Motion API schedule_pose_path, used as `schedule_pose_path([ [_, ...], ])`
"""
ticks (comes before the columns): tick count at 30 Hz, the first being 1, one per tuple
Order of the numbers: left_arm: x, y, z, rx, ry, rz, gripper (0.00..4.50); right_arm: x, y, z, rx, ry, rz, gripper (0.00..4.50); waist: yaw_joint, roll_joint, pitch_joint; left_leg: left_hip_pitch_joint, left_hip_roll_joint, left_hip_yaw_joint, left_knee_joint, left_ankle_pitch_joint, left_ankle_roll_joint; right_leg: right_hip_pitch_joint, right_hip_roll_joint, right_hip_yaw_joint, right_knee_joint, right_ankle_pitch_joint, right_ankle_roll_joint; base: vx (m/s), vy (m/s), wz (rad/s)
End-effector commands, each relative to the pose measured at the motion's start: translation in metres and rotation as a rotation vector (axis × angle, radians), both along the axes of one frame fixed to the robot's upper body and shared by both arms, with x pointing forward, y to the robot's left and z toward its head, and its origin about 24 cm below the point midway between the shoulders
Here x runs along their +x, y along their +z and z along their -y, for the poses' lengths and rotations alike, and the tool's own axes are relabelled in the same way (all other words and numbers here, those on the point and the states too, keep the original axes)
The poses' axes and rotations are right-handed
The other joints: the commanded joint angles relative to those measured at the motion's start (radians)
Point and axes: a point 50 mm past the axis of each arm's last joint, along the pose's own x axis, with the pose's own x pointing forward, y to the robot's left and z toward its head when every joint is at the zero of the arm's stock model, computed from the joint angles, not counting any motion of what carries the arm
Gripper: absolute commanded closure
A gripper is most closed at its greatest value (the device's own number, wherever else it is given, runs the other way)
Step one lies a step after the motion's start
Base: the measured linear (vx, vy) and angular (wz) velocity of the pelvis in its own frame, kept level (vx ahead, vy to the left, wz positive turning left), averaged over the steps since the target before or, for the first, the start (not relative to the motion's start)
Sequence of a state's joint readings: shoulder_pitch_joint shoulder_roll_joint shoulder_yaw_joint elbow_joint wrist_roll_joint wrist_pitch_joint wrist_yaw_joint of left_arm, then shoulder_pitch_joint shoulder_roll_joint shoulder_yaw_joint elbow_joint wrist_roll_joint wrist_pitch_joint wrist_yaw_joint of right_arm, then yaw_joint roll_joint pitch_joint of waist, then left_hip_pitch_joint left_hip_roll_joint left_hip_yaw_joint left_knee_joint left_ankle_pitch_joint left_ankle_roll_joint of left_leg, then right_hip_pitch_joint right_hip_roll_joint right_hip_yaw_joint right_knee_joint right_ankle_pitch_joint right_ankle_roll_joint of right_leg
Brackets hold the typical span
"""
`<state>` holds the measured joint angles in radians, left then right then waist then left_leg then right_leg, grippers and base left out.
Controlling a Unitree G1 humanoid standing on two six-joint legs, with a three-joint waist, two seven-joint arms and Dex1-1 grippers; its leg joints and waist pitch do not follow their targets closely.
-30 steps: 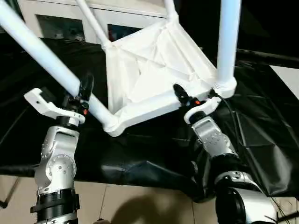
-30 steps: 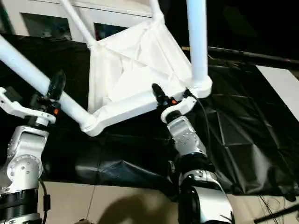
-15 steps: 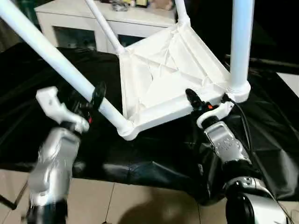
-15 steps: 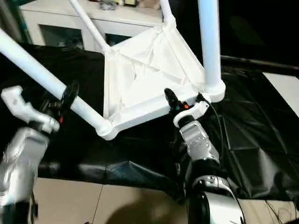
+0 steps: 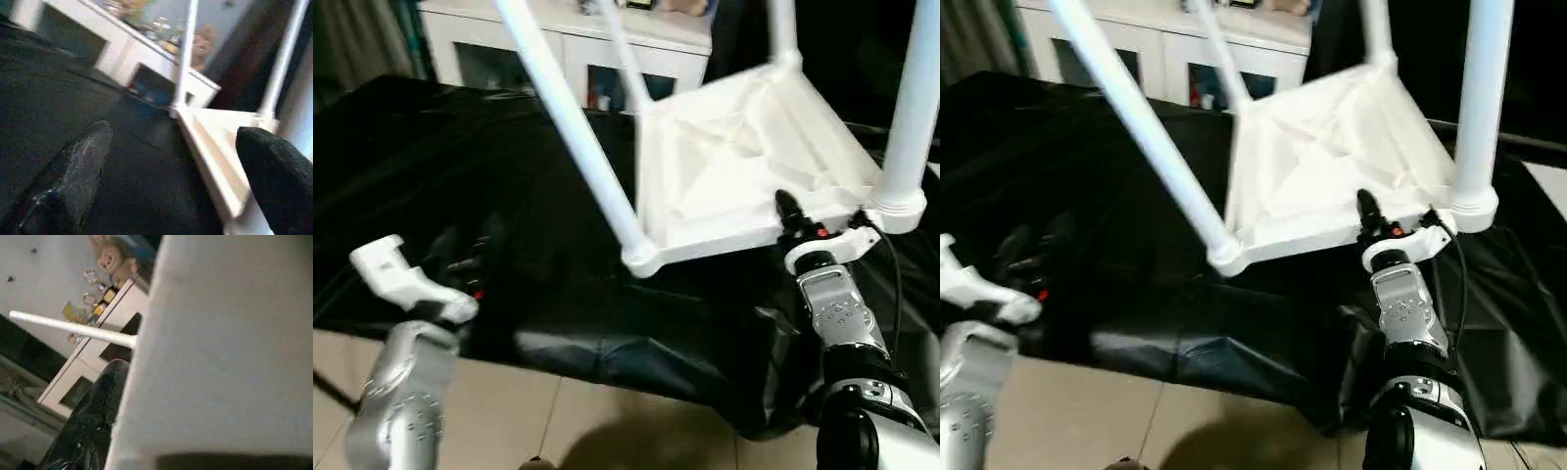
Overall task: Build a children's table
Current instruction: Flip table
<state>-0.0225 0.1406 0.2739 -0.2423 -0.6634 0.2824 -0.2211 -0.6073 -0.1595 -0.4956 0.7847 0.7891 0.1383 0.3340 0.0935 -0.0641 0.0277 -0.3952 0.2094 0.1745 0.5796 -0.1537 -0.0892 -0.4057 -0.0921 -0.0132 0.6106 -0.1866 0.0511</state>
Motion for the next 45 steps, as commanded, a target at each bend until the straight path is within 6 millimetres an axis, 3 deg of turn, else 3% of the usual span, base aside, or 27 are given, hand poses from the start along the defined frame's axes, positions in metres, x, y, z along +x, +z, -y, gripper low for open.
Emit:
schedule_pose_path([
  [1, -0.004, 0.022, -0.003, -0.057, -0.043, 0.147, 0.00, 0.003, 0.017, 0.011, -0.158, -0.018, 0.041, 2.42, -0.005, -0.011, -0.050, 0.016, 0.003, 0.011, -0.067, -0.314, -0.025, 0.020, -0.012, 0.004, -0.081, -0.314, -0.072, 0.000, 0.000, 0.00],
  [3, -0.006, 0.032, -0.004, -0.054, -0.071, 0.212, 0.00, 0.004, 0.018, 0.012, -0.162, -0.018, 0.044, 2.42, -0.011, -0.022, -0.051, 0.011, 0.003, 0.013, -0.066, -0.289, -0.017, 0.024, -0.010, 0.004, -0.079, -0.292, -0.081, 0.000, 0.000, 0.00],
  [5, -0.007, 0.056, -0.005, -0.023, -0.148, 0.320, 0.00, 0.005, 0.025, 0.014, -0.196, -0.011, 0.060, 2.42, -0.010, -0.013, -0.052, 0.017, 0.002, 0.014, -0.064, -0.276, -0.015, 0.020, -0.009, 0.004, -0.074, -0.271, -0.086, 0.000, 0.000, 0.00],
  [6, -0.007, 0.070, -0.004, 0.015, -0.217, 0.366, 0.00, 0.006, 0.030, 0.016, -0.225, -0.009, 0.068, 2.42, -0.012, -0.023, -0.052, 0.017, 0.004, 0.014, -0.063, -0.258, -0.009, 0.022, -0.006, 0.003, -0.070, -0.246, -0.093, 0.000, 0.000, 0.00],
  [7, -0.007, 0.070, -0.004, 0.015, -0.217, 0.366, 0.00, 0.006, 0.030, 0.016, -0.225, -0.009, 0.068, 2.42, -0.009, -0.020, -0.053, 0.019, 0.002, 0.015, -0.060, -0.247, -0.010, 0.021, -0.005, 0.003, -0.066, -0.233, -0.096, 0.000, 0.000, 0.00],
  [8, -0.007, 0.090, 0.004, 0.110, -0.345, 0.408, 0.00, 0.008, 0.037, 0.018, -0.265, -0.010, 0.079, 2.42, -0.011, -0.018, -0.052, 0.021, 0.004, 0.016, -0.060, -0.227, -0.005, 0.019, -0.002, 0.004, -0.062, -0.194, -0.105, 0.000, 0.000, 0.00],
  [9, -0.006, 0.102, 0.012, 0.226, -0.423, 0.427, 0.00, 0.010, 0.042, 0.019, -0.287, -0.012, 0.083, 2.42, -0.011, -0.023, -0.050, 0.022, 0.001, 0.019, -0.058, -0.225, -0.007, 0.017, 0.001, 0.003, -0.059, -0.199, -0.105, 0.000, 0.000, 0.00],
  [10, -0.005, 0.113, 0.018, 0.321, -0.471, 0.448, 0.00, 0.011, 0.046, 0.020, -0.306, -0.012, 0.087, 2.42, -0.009, -0.017, -0.049, 0.027, 0.002, 0.018, -0.058, -0.235, -0.010, 0.014, 0.001, 0.003, -0.057, -0.219, -0.101, 0.000, 0.000, 0.00],
  [13, 0.001, 0.130, 0.024, 0.440, -0.484, 0.485, 0.00, 0.013, 0.052, 0.021, -0.339, -0.008, 0.093, 2.42, -0.011, -0.020, -0.045, 0.026, 0.003, 0.020, -0.058, -0.255, -0.037, 0.014, -0.004, 0.005, -0.059, -0.250, -0.093, 0.000, 0.000, 0.00],
  [14, 0.011, 0.139, 0.029, 0.640, -0.444, 0.514, 0.00, 0.015, 0.055, 0.021, -0.358, -0.011, 0.096, 2.42, -0.008, -0.026, -0.045, 0.025, 0.004, 0.020, -0.057, -0.254, -0.039, 0.014, -0.004, 0.005, -0.061, -0.264, -0.077, 0.000, 0.000, 0.00],
  [15, 0.011, 0.140, 0.029, 0.646, -0.443, 0.515, 0.00, 0.015, 0.055, 0.021, -0.358, -0.011, 0.096, 2.42, -0.007, -0.022, -0.046, 0.028, 0.004, 0.020, -0.056, -0.261, -0.039, 0.010, -0.005, 0.006, -0.064, -0.276, -0.066, 0.000, 0.000, 0.00],
  [16, 0.017, 0.143, 0.034, 0.793, -0.426, 0.537, 0.00, 0.015, 0.058, 0.021, -0.376, -0.015, 0.096, 2.42, -0.011, -0.025, -0.043, 0.019, 0.004, 0.016, -0.061, -0.257, -0.046, 0.017, -0.008, 0.005, -0.070, -0.295, -0.049, 0.000, 0.000, 0.00],
  [18, 0.032, 0.148, 0.047, 1.082, -0.389, 0.598, 0.00, 0.017, 0.063, 0.019, -0.463, -0.014, 0.085, 2.42, -0.006, -0.024, -0.047, 0.026, 0.005, 0.016, -0.056, -0.263, -0.058, 0.012, -0.011, 0.005, -0.069, -0.312, -0.028, 0.000, 0.000, 0.00],
  [20, 0.039, 0.153, 0.058, 1.176, -0.382, 0.651, 0.00, 0.018, 0.069, 0.017, -0.519, -0.015, 0.086, 2.42, -0.005, -0.025, -0.048, 0.020, 0.004, 0.015, -0.057, -0.227, -0.073, 0.016, -0.014, 0.005, -0.064, -0.274, -0.038, 0.000, 0.000, 0.00],
  [21, 0.042, 0.156, 0.063, 1.190, -0.375, 0.673, 0.00, 0.019, 0.071, 0.016, -0.532, -0.020, 0.087, 2.42, -0.004, -0.024, -0.052, 0.023, 0.004, 0.016, -0.053, -0.217, -0.078, 0.015, -0.014, 0.005, -0.056, -0.245, -0.050, 0.000, 0.000, 0.00],
  [24, 0.048, 0.169, 0.074, 1.250, -0.349, 0.727, 0.00, 0.020, 0.081, 0.016, -0.589, -0.044, 0.093, 2.42, -0.006, -0.025, -0.056, 0.016, 0.000, 0.016, -0.051, -0.162, -0.082, 0.026, -0.010, 0.003, -0.041, -0.127, -0.094, 0.000, 0.000, 0.00],
  [25, 0.051, 0.175, 0.078, 1.274, -0.319, 0.751, 0.00, 0.021, 0.086, 0.016, -0.625, -0.046, 0.103, 2.42, -0.001, -0.022, -0.057, 0.023, -0.001, 0.020, -0.047, -0.171, -0.082, 0.020, -0.009, 0.005, -0.042, -0.127, -0.096, 0.000, 0.000, 0.00],
  [29, 0.061, 0.193, 0.082, 1.344, -0.213, 0.816, 0.00, 0.022, 0.098, 0.014, -0.686, -0.047, 0.132, 2.42, -0.002, -0.030, -0.054, 0.014, -0.002, 0.017, -0.047, -0.173, -0.080, 0.030, -0.012, 0.004, -0.043, -0.139, -0.095, 0.000, 0.000, 0.00],
  [34, 0.067, 0.207, 0.084, 1.362, -0.141, 0.888, 0.00, 0.022, 0.104, 0.010, -0.720, -0.013, 0.149, 2.45, -0.001, -0.029, -0.054, 0.017, -0.001, 0.016, -0.046, -0.190, -0.075, 0.026, -0.011, 0.004, -0.044, -0.146, -0.107, 0.000, 0.000, 0.00],
  [35, 0.068, 0.209, 0.084, 1.369, -0.133, 0.902, 0.00, 0.021, 0.105, 0.009, -0.740, 0.002, 0.156, 2.45, -0.001, -0.033, -0.054, 0.017, -0.001, 0.016, -0.046, -0.195, -0.073, 0.026, -0.011, 0.004, -0.044, -0.147, -0.112, 0.000, 0.000, 0.00],
  [37, 0.068, 0.214, 0.085, 1.382, -0.105, 0.941, 0.00, 0.020, 0.109, 0.007, -0.778, 0.023, 0.174, 2.47, 0.000, -0.029, -0.055, 0.019, 0.001, 0.014, -0.046, -0.192, -0.076, 0.026, -0.011, 0.003, -0.040, -0.128, -0.119, 0.000, 0.000, 0.00],
  [45, 0.068, 0.229, 0.090, 1.385, -0.049, 1.041, 0.00, 0.017, 0.118, 0.004, -0.884, 0.038, 0.191, 2.52, 0.005, -0.035, -0.053, 0.020, 0.002, 0.014, -0.045, -0.183, -0.075, 0.027, -0.012, 0.004, -0.037, -0.104, -0.133, 0.000, 0.000, 0.00],
])
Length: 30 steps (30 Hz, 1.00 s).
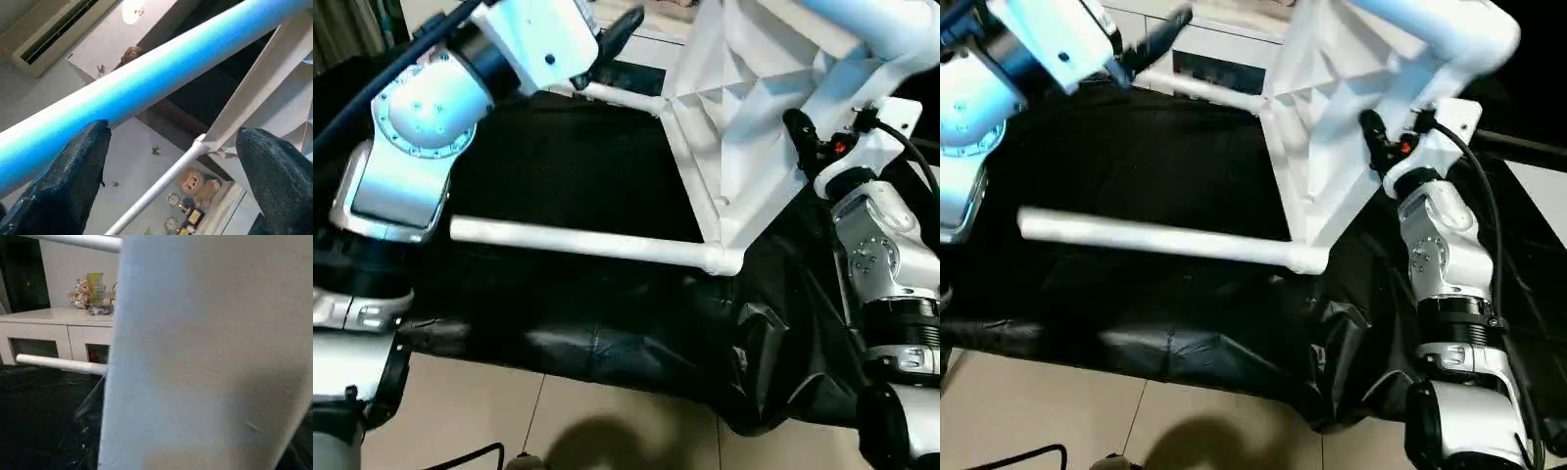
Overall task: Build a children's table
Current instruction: Flip table
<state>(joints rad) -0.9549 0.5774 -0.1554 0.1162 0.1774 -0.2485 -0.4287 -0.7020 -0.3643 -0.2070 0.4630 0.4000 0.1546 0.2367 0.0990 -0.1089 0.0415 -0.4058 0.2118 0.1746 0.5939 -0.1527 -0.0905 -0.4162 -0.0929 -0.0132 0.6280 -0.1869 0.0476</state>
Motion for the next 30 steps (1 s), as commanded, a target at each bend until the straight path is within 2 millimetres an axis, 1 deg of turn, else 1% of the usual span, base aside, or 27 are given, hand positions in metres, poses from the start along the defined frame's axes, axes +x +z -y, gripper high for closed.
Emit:
schedule_pose_path([
  [1, -0.005, 0.015, 0.007, 0.004, -0.026, 0.074, 0.00, -0.003, 0.004, 0.002, -0.116, -0.012, -0.006, 2.52, -0.001, 0.010, -0.066, 0.030, -0.001, 0.014, -0.060, -0.183, -0.074, 0.038, -0.011, 0.004, -0.055, -0.101, -0.129, 0.000, 0.000, 0.00],
  [4, -0.003, 0.017, 0.009, 0.029, -0.036, 0.086, 0.00, -0.004, 0.009, -0.004, -0.177, 0.000, 0.001, 2.52, 0.003, 0.010, -0.067, 0.031, -0.002, 0.015, -0.058, -0.164, -0.071, 0.038, -0.010, 0.004, -0.053, -0.081, -0.128, 0.000, 0.000, 0.00],
  [5, -0.003, 0.017, 0.009, 0.029, -0.038, 0.086, 0.00, -0.004, 0.009, -0.004, -0.180, 0.000, 0.001, 2.52, 0.005, 0.013, -0.069, 0.031, -0.003, 0.014, -0.057, -0.159, -0.071, 0.040, -0.010, 0.005, -0.052, -0.075, -0.128, 0.000, 0.000, 0.00],
  [7, -0.004, 0.013, 0.013, 0.037, -0.111, 0.041, 0.00, -0.004, 0.013, -0.005, -0.185, -0.017, 0.013, 2.52, 0.006, 0.014, -0.068, 0.031, -0.003, 0.014, -0.057, -0.148, -0.074, 0.040, -0.010, 0.004, -0.049, -0.049, -0.134, 0.000, 0.000, 0.00],
  [8, -0.003, -0.001, 0.015, 0.079, -0.129, -0.054, 0.00, -0.004, 0.018, -0.005, -0.155, -0.038, 0.030, 2.52, 0.008, 0.013, -0.068, 0.031, -0.004, 0.015, -0.057, -0.146, -0.076, 0.040, -0.011, 0.005, -0.048, -0.046, -0.137, 0.000, 0.000, 0.00],
  [9, -0.003, -0.005, 0.015, 0.093, -0.133, -0.083, 0.00, -0.004, 0.019, -0.006, -0.146, -0.044, 0.035, 2.52, 0.008, 0.017, -0.069, 0.032, -0.003, 0.015, -0.058, -0.140, -0.082, 0.039, -0.011, 0.005, -0.046, -0.037, -0.144, 0.000, 0.000, 0.00],
  [10, -0.002, -0.018, 0.015, 0.126, -0.138, -0.150, 0.00, -0.004, 0.021, -0.006, -0.125, -0.055, 0.046, 2.52, 0.008, 0.017, -0.069, 0.032, -0.003, 0.016, -0.057, -0.137, -0.083, 0.039, -0.010, 0.005, -0.045, -0.029, -0.147, 0.000, 0.000, 0.00],
  [11, 0.000, -0.029, 0.014, 0.145, -0.132, -0.212, 0.00, -0.003, 0.023, -0.007, -0.111, -0.062, 0.053, 2.52, 0.006, 0.016, -0.067, 0.029, -0.003, 0.017, -0.058, -0.133, -0.082, 0.040, -0.010, 0.005, -0.042, -0.020, -0.150, 0.000, 0.000, 0.00],
  [12, 0.000, -0.036, 0.014, 0.153, -0.130, -0.248, 0.00, -0.003, 0.024, -0.007, -0.104, -0.065, 0.057, 2.52, 0.008, 0.017, -0.067, 0.031, -0.003, 0.018, -0.058, -0.138, -0.080, 0.040, -0.010, 0.006, -0.044, -0.029, -0.148, 0.000, 0.000, 0.00],
  [13, -0.001, -0.060, 0.013, 0.235, -0.149, -0.380, 0.00, -0.002, 0.025, -0.010, -0.101, -0.060, 0.057, 2.52, 0.008, 0.020, -0.068, 0.032, -0.002, 0.017, -0.058, -0.141, -0.081, 0.039, -0.010, 0.006, -0.043, -0.029, -0.148, 0.000, 0.000, 0.00],
  [14, -0.004, -0.075, 0.013, 0.293, -0.168, -0.460, 0.00, -0.002, 0.025, -0.012, -0.104, -0.052, 0.056, 2.54, 0.007, 0.021, -0.066, 0.032, -0.001, 0.017, -0.060, -0.151, -0.084, 0.039, -0.009, 0.006, -0.044, -0.050, -0.144, 0.000, 0.000, 0.00],
  [15, -0.005, -0.077, 0.013, 0.300, -0.171, -0.470, 0.00, -0.002, 0.025, -0.013, -0.104, -0.051, 0.056, 2.55, 0.007, 0.019, -0.067, 0.035, -0.001, 0.018, -0.059, -0.155, -0.085, 0.037, -0.010, 0.007, -0.044, -0.053, -0.145, 0.000, 0.000, 0.00],
  [16, -0.008, -0.085, 0.013, 0.323, -0.191, -0.510, 0.00, -0.001, 0.025, -0.015, -0.106, -0.043, 0.056, 2.56, 0.006, 0.021, -0.067, 0.034, 0.000, 0.017, -0.061, -0.158, -0.085, 0.038, -0.010, 0.006, -0.043, -0.056, -0.143, 0.000, 0.000, 0.00],
  [17, -0.010, -0.088, 0.013, 0.328, -0.203, -0.524, 0.00, -0.001, 0.025, -0.016, -0.107, -0.038, 0.056, 2.57, 0.005, 0.020, -0.066, 0.035, 0.000, 0.018, -0.062, -0.167, -0.087, 0.035, -0.009, 0.007, -0.044, -0.066, -0.142, 0.000, 0.000, 0.00],
  [18, -0.012, -0.088, 0.016, 0.310, -0.223, -0.511, 0.00, 0.000, 0.026, -0.019, -0.116, -0.028, 0.054, 2.57, 0.003, 0.015, -0.065, 0.036, 0.001, 0.019, -0.063, -0.176, -0.088, 0.034, -0.008, 0.007, -0.047, -0.074, -0.140, 0.000, 0.000, 0.00],
  [19, -0.013, -0.086, 0.017, 0.293, -0.235, -0.495, 0.00, 0.000, 0.026, -0.020, -0.122, -0.022, 0.053, 2.57, 0.004, 0.018, -0.065, 0.037, 0.001, 0.018, -0.063, -0.181, -0.091, 0.035, -0.008, 0.007, -0.046, -0.076, -0.141, 0.000, 0.000, 0.00],
  [20, -0.013, -0.080, 0.019, 0.268, -0.229, -0.448, 0.00, 0.000, 0.026, -0.021, -0.130, -0.018, 0.051, 2.58, 0.003, 0.018, -0.065, 0.037, 0.001, 0.017, -0.063, -0.186, -0.094, 0.036, -0.009, 0.007, -0.046, -0.075, -0.140, 0.000, 0.000, 0.00],
  [21, -0.014, -0.073, 0.020, 0.240, -0.233, -0.399, 0.00, 0.000, 0.025, -0.023, -0.141, -0.013, 0.049, 2.59, 0.001, 0.007, -0.063, 0.033, 0.001, 0.018, -0.063, -0.185, -0.091, 0.039, -0.009, 0.007, -0.048, -0.079, -0.137, 0.000, 0.000, 0.00],
  [22, -0.016, -0.058, 0.022, 0.196, -0.227, -0.290, 0.00, 0.000, 0.024, -0.025, -0.160, -0.005, 0.046, 2.59, 0.002, 0.009, -0.063, 0.033, 0.002, 0.017, -0.062, -0.186, -0.089, 0.040, -0.011, 0.007, -0.049, -0.087, -0.132, 0.000, 0.000, 0.00],
  [23, -0.017, -0.049, 0.022, 0.169, -0.220, -0.220, 0.00, 0.000, 0.023, -0.027, -0.170, 0.000, 0.045, 2.59, 0.001, 0.005, -0.063, 0.031, 0.002, 0.017, -0.062, -0.182, -0.086, 0.042, -0.011, 0.007, -0.050, -0.086, -0.128, 0.000, 0.000, 0.00],
  [24, -0.021, -0.035, 0.023, 0.120, -0.228, -0.122, 0.00, 0.000, 0.022, -0.029, -0.188, 0.007, 0.043, 2.59, 0.000, 0.004, -0.064, 0.029, 0.002, 0.016, -0.061, -0.168, -0.084, 0.044, -0.013, 0.007, -0.049, -0.078, -0.123, 0.000, 0.000, 0.00],
  [25, -0.021, -0.035, 0.023, 0.120, -0.228, -0.122, 0.00, 0.000, 0.022, -0.029, -0.188, 0.007, 0.043, 2.59, -0.002, 0.004, -0.064, 0.028, 0.001, 0.016, -0.060, -0.163, -0.083, 0.044, -0.012, 0.007, -0.050, -0.076, -0.120, 0.000, 0.000, 0.00],
  [26, -0.027, -0.020, 0.023, 0.082, -0.246, -0.043, 0.00, -0.001, 0.021, -0.030, -0.200, 0.015, 0.039, 2.59, -0.004, 0.002, -0.064, 0.029, 0.001, 0.015, -0.059, -0.155, -0.081, 0.044, -0.013, 0.006, -0.048, -0.072, -0.117, 0.000, 0.000, 0.00],
  [27, -0.027, -0.020, 0.023, 0.081, -0.247, -0.038, 0.00, -0.001, 0.020, -0.030, -0.200, 0.015, 0.039, 2.59, -0.006, 0.000, -0.064, 0.028, 0.000, 0.016, -0.058, -0.149, -0.078, 0.045, -0.012, 0.007, -0.047, -0.073, -0.115, 0.000, 0.000, 0.00],
  [28, -0.032, -0.011, 0.023, 0.065, -0.252, 0.023, 0.00, -0.001, 0.019, -0.032, -0.205, 0.021, 0.037, 2.59, -0.009, -0.001, -0.063, 0.026, 0.000, 0.016, -0.057, -0.146, -0.077, 0.046, -0.012, 0.007, -0.047, -0.072, -0.113, 0.000, 0.000, 0.00],
  [29, -0.033, -0.007, 0.022, 0.060, -0.252, 0.048, 0.00, -0.001, 0.019, -0.032, -0.206, 0.023, 0.037, 2.59, -0.011, -0.002, -0.064, 0.025, 0.000, 0.016, -0.056, -0.135, -0.074, 0.047, -0.012, 0.007, -0.046, -0.065, -0.111, 0.000, 0.000, 0.00],
  [30, -0.034, -0.006, 0.022, 0.058, -0.252, 0.061, 0.00, -0.001, 0.019, -0.033, -0.207, 0.024, 0.036, 2.59, -0.012, 0.000, -0.063, 0.027, 0.000, 0.017, -0.055, -0.136, -0.071, 0.044, -0.011, 0.008, -0.047, -0.067, -0.111, 0.000, 0.000, 0.00],
])
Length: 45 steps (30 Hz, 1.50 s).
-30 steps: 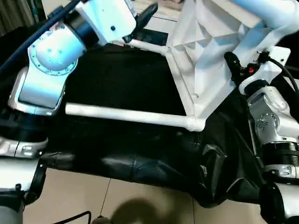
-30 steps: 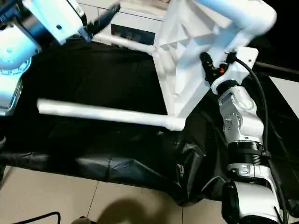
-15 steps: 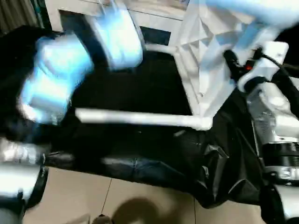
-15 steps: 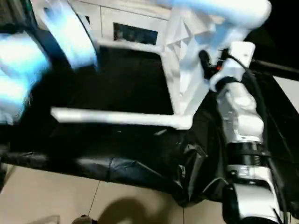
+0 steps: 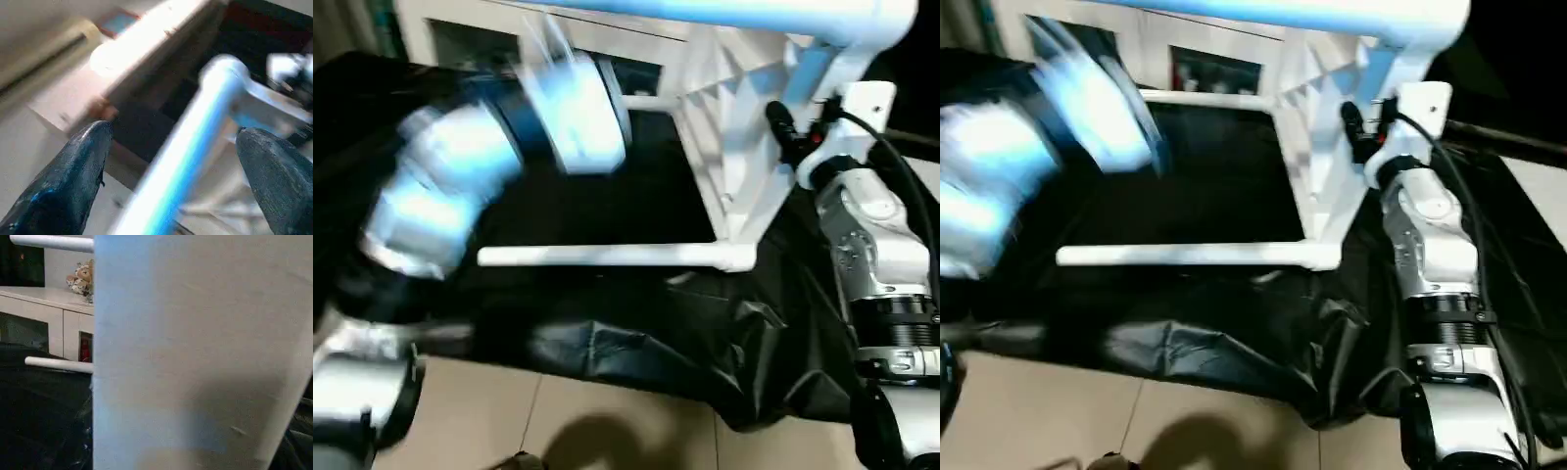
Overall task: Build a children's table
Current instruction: Flip table
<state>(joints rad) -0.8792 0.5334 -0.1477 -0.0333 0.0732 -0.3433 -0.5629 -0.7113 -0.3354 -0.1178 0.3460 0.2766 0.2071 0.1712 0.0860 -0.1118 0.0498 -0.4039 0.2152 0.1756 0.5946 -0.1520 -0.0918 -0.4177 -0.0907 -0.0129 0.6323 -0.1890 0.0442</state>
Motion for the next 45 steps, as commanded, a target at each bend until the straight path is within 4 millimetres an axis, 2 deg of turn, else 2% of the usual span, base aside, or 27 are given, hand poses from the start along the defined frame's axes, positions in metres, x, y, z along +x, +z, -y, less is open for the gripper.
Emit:
schedule_pose_path([
  [1, -0.003, 0.009, 0.000, -0.017, 0.030, 0.077, 0.00, -0.001, 0.004, -0.004, -0.054, 0.019, 0.010, 2.59, 0.001, 0.003, -0.071, 0.025, -0.004, 0.016, -0.056, -0.136, -0.069, 0.045, -0.013, 0.008, -0.051, -0.066, -0.107, 0.000, 0.000, 0.00],
  [2, 0.004, 0.018, -0.009, -0.049, 0.134, 0.123, 0.00, -0.002, 0.002, -0.006, -0.063, 0.024, 0.006, 2.59, -0.002, 0.008, -0.072, 0.027, -0.002, 0.016, -0.055, -0.141, -0.070, 0.042, -0.009, 0.007, -0.051, -0.063, -0.102, 0.000, 0.000, 0.00],
  [3, 0.004, 0.018, -0.009, -0.049, 0.134, 0.123, 0.00, -0.002, 0.002, -0.006, -0.063, 0.024, 0.006, 2.59, -0.001, 0.008, -0.072, 0.027, -0.003, 0.015, -0.054, -0.141, -0.071, 0.043, -0.010, 0.007, -0.051, -0.068, -0.101, 0.000, 0.000, 0.00],
  [4, 0.011, 0.019, -0.016, -0.048, 0.207, 0.115, 0.00, -0.003, 0.001, -0.007, -0.065, 0.029, 0.006, 2.59, -0.001, 0.011, -0.071, 0.028, -0.003, 0.015, -0.056, -0.148, -0.076, 0.042, -0.010, 0.007, -0.052, -0.083, -0.099, 0.000, 0.000, 0.00],
  [5, 0.019, 0.017, -0.022, -0.048, 0.260, 0.084, 0.00, -0.003, 0.001, -0.007, -0.066, 0.031, 0.007, 2.59, -0.001, 0.013, -0.071, 0.029, -0.003, 0.014, -0.055, -0.151, -0.080, 0.042, -0.010, 0.007, -0.052, -0.085, -0.098, 0.000, 0.000, 0.00],
  [6, 0.024, 0.015, -0.026, -0.045, 0.300, 0.062, 0.00, -0.004, 0.002, -0.008, -0.067, 0.034, 0.009, 2.59, -0.003, 0.010, -0.071, 0.028, -0.004, 0.014, -0.056, -0.152, -0.082, 0.042, -0.010, 0.006, -0.052, -0.091, -0.096, 0.000, 0.000, 0.00],
  [7, 0.027, 0.014, -0.029, -0.041, 0.324, 0.054, 0.00, -0.004, 0.002, -0.008, -0.067, 0.036, 0.010, 2.59, -0.002, 0.015, -0.071, 0.029, -0.005, 0.013, -0.056, -0.154, -0.084, 0.041, -0.011, 0.006, -0.052, -0.093, -0.098, 0.000, 0.000, 0.00],
  [8, 0.032, 0.011, -0.033, -0.034, 0.360, 0.038, 0.00, -0.004, 0.003, -0.009, -0.068, 0.039, 0.012, 2.59, -0.003, 0.014, -0.071, 0.029, -0.005, 0.013, -0.056, -0.162, -0.086, 0.040, -0.010, 0.007, -0.054, -0.101, -0.099, 0.000, 0.000, 0.00],
  [9, 0.036, 0.008, -0.039, -0.028, 0.406, 0.016, 0.00, -0.004, 0.004, -0.009, -0.071, 0.044, 0.017, 2.59, 0.000, 0.019, -0.073, 0.033, -0.002, 0.012, -0.057, -0.163, -0.090, 0.039, -0.013, 0.006, -0.052, -0.089, -0.108, 0.000, 0.000, 0.00],
  [11, 0.041, 0.005, -0.044, -0.033, 0.445, -0.015, 0.00, -0.005, 0.006, -0.009, -0.076, 0.051, 0.023, 2.59, 0.002, 0.017, -0.071, 0.032, -0.004, 0.013, -0.057, -0.168, -0.089, 0.039, -0.010, 0.005, -0.050, -0.072, -0.121, 0.000, 0.000, 0.00],
  [15, 0.043, 0.004, -0.046, -0.042, 0.444, -0.026, 0.00, -0.005, 0.007, -0.009, -0.082, 0.054, 0.027, 2.59, 0.003, 0.015, -0.071, 0.031, -0.004, 0.013, -0.057, -0.187, -0.085, 0.038, -0.012, 0.006, -0.053, -0.094, -0.126, 0.000, 0.000, 0.00],
  [21, 0.033, 0.004, -0.034, 0.052, 0.366, -0.062, 0.00, -0.004, 0.009, -0.006, -0.089, 0.048, 0.028, 2.59, 0.003, 0.013, -0.068, 0.031, -0.003, 0.012, -0.059, -0.212, -0.088, 0.034, -0.014, 0.006, -0.055, -0.139, -0.123, 0.000, 0.000, 0.00],
  [28, 0.029, -0.005, -0.028, 0.126, 0.283, -0.136, 0.00, -0.002, 0.011, -0.003, -0.094, 0.043, 0.030, 2.59, 0.004, 0.012, -0.069, 0.029, -0.004, 0.013, -0.058, -0.203, -0.086, 0.034, -0.014, 0.007, -0.053, -0.132, -0.123, 0.000, 0.000, 0.00],
  [31, 0.028, -0.008, -0.030, 0.146, 0.270, -0.174, 0.00, -0.002, 0.011, -0.001, -0.097, 0.040, 0.030, 2.59, 0.003, 0.014, -0.071, 0.030, -0.003, 0.013, -0.058, -0.189, -0.088, 0.036, -0.013, 0.006, -0.050, -0.099, -0.132, 0.000, 0.000, 0.00],
  [32, 0.029, -0.009, -0.033, 0.148, 0.295, -0.175, 0.00, -0.002, 0.011, -0.001, -0.099, 0.041, 0.029, 2.59, 0.002, 0.008, -0.070, 0.029, -0.004, 0.014, -0.058, -0.189, -0.084, 0.037, -0.012, 0.006, -0.050, -0.097, -0.133, 0.000, 0.000, 0.00],
  [34, 0.031, -0.009, -0.037, 0.142, 0.325, -0.171, 0.00, -0.002, 0.011, -0.002, -0.100, 0.043, 0.029, 2.59, 0.002, 0.013, -0.069, 0.030, -0.003, 0.015, -0.058, -0.191, -0.083, 0.036, -0.013, 0.007, -0.051, -0.108, -0.131, 0.000, 0.000, 0.00],
  [37, 0.036, -0.007, -0.047, 0.098, 0.389, -0.154, 0.00, -0.002, 0.011, -0.005, -0.106, 0.056, 0.031, 2.59, 0.001, 0.013, -0.069, 0.029, -0.003, 0.014, -0.058, -0.201, -0.086, 0.037, -0.013, 0.007, -0.053, -0.126, -0.121, 0.000, 0.000, 0.00],
  [38, 0.037, -0.006, -0.048, 0.084, 0.388, -0.153, 0.27, -0.002, 0.011, -0.006, -0.110, 0.060, 0.033, 2.59, 0.002, 0.014, -0.069, 0.030, -0.003, 0.013, -0.058, -0.203, -0.087, 0.036, -0.014, 0.007, -0.053, -0.130, -0.121, 0.000, 0.000, 0.00],
  [41, 0.037, -0.004, -0.050, 0.037, 0.386, -0.150, 0.39, -0.003, 0.013, -0.007, -0.127, 0.068, 0.041, 2.59, 0.001, 0.016, -0.070, 0.031, -0.003, 0.013, -0.058, -0.199, -0.089, 0.036, -0.013, 0.007, -0.051, -0.112, -0.127, 0.000, 0.000, 0.00],
  [43, 0.037, -0.004, -0.050, 0.028, 0.388, -0.152, 0.70, -0.003, 0.014, -0.006, -0.129, 0.070, 0.044, 2.59, 0.002, 0.018, -0.070, 0.032, -0.003, 0.013, -0.058, -0.199, -0.090, 0.035, -0.012, 0.007, -0.051, -0.107, -0.129, 0.000, 0.000, 0.00],
  [45, 0.036, -0.003, -0.050, 0.001, 0.382, -0.166, 0.78, -0.004, 0.017, -0.006, -0.137, 0.077, 0.052, 2.59, 0.002, 0.017, -0.070, 0.032, -0.003, 0.013, -0.058, -0.203, -0.089, 0.036, -0.013, 0.007, -0.051, -0.109, -0.133, 0.000, 0.000, 0.00],
])
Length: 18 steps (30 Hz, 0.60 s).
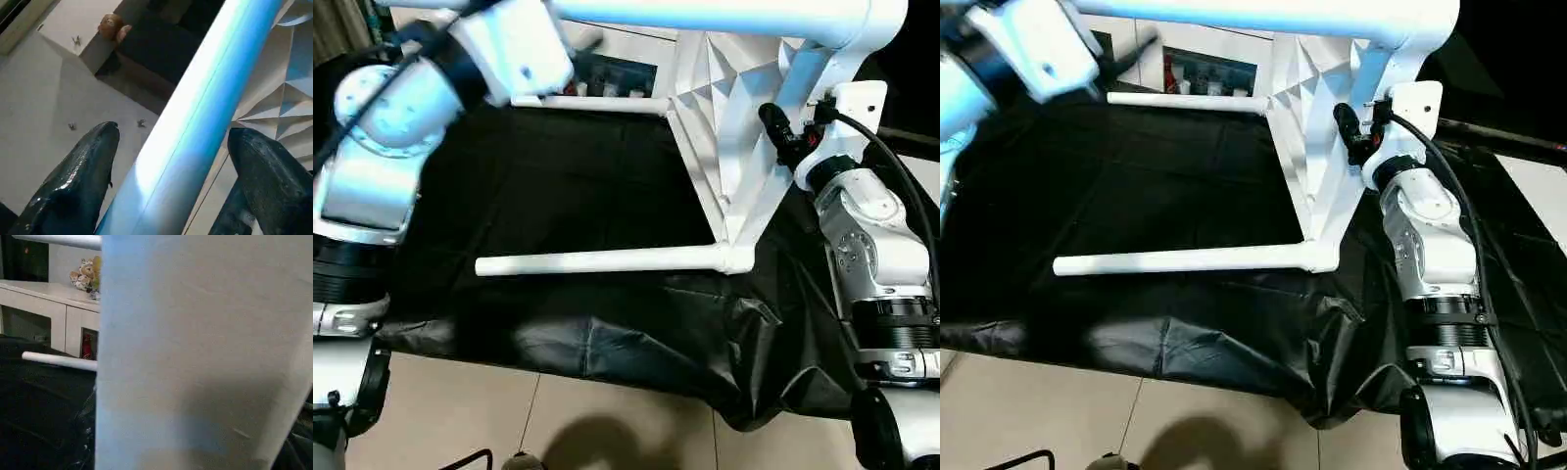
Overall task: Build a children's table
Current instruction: Flip table
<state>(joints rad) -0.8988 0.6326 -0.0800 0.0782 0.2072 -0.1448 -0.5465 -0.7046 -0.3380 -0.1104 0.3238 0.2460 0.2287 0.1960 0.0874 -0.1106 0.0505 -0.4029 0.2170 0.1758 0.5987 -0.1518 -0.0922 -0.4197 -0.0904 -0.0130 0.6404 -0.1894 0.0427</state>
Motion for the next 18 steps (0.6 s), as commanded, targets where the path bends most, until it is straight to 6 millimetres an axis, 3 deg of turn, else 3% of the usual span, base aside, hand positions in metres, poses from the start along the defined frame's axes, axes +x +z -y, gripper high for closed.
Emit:
schedule_pose_path([
  [1, 0.003, -0.006, -0.001, -0.038, 0.013, -0.040, 0.87, -0.003, 0.019, -0.003, -0.103, 0.063, 0.065, 2.59, 0.001, 0.015, -0.071, 0.031, -0.005, 0.013, -0.061, -0.204, -0.089, 0.038, -0.013, 0.007, -0.058, -0.107, -0.132, 0.000, 0.000, 0.00],
  [8, -0.001, -0.013, 0.002, -0.186, -0.014, -0.111, 1.37, -0.003, 0.029, -0.003, -0.154, 0.086, 0.088, 2.59, 0.003, 0.009, -0.069, 0.026, -0.006, 0.016, -0.058, -0.173, -0.067, 0.042, -0.013, 0.008, -0.059, -0.110, -0.134, 0.000, 0.000, 0.00],
  [9, -0.001, -0.013, 0.002, -0.205, -0.015, -0.121, 1.37, -0.003, 0.030, -0.003, -0.157, 0.088, 0.092, 2.59, 0.003, 0.005, -0.069, 0.026, -0.006, 0.017, -0.057, -0.171, -0.064, 0.042, -0.013, 0.008, -0.059, -0.112, -0.133, 0.000, 0.000, 0.00],
  [17, -0.004, -0.016, 0.000, -0.333, -0.007, -0.158, 1.47, -0.001, 0.048, -0.005, -0.189, 0.111, 0.139, 2.59, 0.003, 0.004, -0.066, 0.024, -0.005, 0.017, -0.057, -0.188, -0.053, 0.037, -0.015, 0.008, -0.066, -0.195, -0.115, 0.000, 0.000, 0.00],
  [18, -0.005, -0.014, -0.003, -0.437, -0.006, -0.173, 1.47, -0.001, 0.060, -0.007, -0.215, 0.132, 0.171, 2.59, 0.003, 0.003, -0.065, 0.023, -0.005, 0.017, -0.057, -0.195, -0.053, 0.036, -0.016, 0.007, -0.068, -0.210, -0.112, 0.000, 0.000, 0.00],
])
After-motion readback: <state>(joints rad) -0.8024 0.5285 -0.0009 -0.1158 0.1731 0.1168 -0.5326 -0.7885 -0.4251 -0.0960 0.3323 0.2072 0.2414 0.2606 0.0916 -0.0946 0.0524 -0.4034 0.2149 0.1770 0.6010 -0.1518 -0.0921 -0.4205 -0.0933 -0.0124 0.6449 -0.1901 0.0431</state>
